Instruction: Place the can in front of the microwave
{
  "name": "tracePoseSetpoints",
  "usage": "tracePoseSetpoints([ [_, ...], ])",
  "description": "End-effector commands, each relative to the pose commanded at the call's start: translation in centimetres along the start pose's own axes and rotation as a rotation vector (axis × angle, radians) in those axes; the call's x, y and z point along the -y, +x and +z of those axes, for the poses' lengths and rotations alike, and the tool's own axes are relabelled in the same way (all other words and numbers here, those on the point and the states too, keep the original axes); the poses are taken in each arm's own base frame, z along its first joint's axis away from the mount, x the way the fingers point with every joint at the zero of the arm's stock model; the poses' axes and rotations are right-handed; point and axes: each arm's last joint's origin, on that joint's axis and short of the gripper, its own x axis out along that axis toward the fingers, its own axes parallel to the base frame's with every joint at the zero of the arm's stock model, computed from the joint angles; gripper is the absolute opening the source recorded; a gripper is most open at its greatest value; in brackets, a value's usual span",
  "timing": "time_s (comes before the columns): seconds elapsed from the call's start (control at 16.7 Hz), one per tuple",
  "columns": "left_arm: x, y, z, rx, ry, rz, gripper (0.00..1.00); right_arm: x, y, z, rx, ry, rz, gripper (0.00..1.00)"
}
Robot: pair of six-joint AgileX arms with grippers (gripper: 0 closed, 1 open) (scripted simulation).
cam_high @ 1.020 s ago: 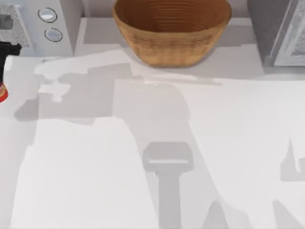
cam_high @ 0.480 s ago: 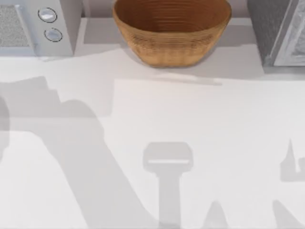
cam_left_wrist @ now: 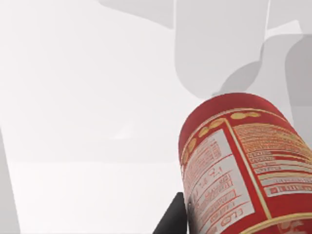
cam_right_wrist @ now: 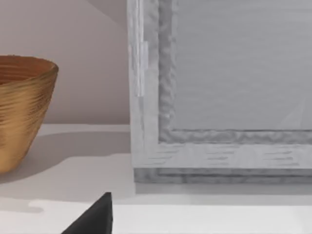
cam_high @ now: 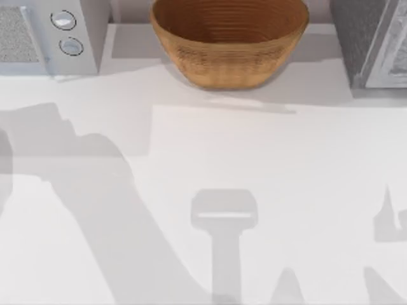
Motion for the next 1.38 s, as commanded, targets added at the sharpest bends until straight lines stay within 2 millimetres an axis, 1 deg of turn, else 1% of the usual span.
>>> tracePoseSetpoints([
  [0.06, 0.0, 0.0, 0.0, 0.0, 0.0, 0.0, 0.0, 0.0, 0.0, 0.0, 0.0, 0.0, 0.0, 1.0],
  [0.84, 0.0, 0.0, 0.0, 0.0, 0.0, 0.0, 0.98, 0.0, 0.0, 0.0, 0.0, 0.0, 0.0, 1.0],
  [0.9, 0.0, 0.0, 0.0, 0.0, 0.0, 0.0, 1.0, 0.0, 0.0, 0.0, 0.0, 0.0, 0.0, 1.0],
  [1.38, 0.04, 0.01, 0.02, 0.0, 0.001, 0.0, 1.0, 0.0, 0.0, 0.0, 0.0, 0.0, 0.0, 1.0],
])
